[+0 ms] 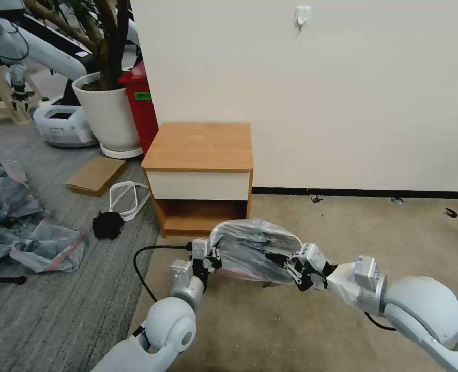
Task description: Pick up the garbage bag from the table and place it over the trash can.
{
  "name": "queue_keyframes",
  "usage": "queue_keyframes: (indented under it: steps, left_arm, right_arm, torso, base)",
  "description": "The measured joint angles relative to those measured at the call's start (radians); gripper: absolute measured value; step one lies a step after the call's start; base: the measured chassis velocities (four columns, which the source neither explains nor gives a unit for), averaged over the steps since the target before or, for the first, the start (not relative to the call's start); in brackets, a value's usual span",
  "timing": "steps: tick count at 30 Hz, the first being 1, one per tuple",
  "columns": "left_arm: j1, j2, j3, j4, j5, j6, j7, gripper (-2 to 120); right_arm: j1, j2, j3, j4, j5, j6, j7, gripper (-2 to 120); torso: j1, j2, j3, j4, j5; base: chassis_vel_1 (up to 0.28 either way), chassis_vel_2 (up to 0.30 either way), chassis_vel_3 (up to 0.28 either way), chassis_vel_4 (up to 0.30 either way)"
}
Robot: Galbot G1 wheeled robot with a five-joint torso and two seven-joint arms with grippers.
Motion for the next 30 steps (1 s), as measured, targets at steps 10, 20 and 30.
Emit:
queue_keyframes:
  steps: [10,20,30]
  left_arm:
    - [0.016,0.003,0.02,-0.02,0.046,0.0,0.02,2]
    - [0.015,-0.008,0.042,-0.016,0.063,0.0,0.022,2]
    - [0.007,-0.014,0.064,-0.01,0.066,0.005,0.021,2]
  right_arm:
    - [0.083,0.007,-0.089,0.015,0.015,-0.153,0.123,0]
    - [0.168,0.026,-0.166,0.035,0.049,-0.303,0.193,0]
    - [0.228,0.03,-0.231,0.007,0.003,-0.312,0.19,0]
  torso:
    - [0.0,0.0,0.0,0.0,-0.0001]
    - [0.0,0.0,0.0,0.0,-0.0002]
    - [0.0,0.0,0.0,0.0,-0.0001]
  base:
    - [0.0,0.0,0.0,0.0]
    - [0.0,0.0,0.0,0.0]
    - [0.0,0.0,0.0,0.0]
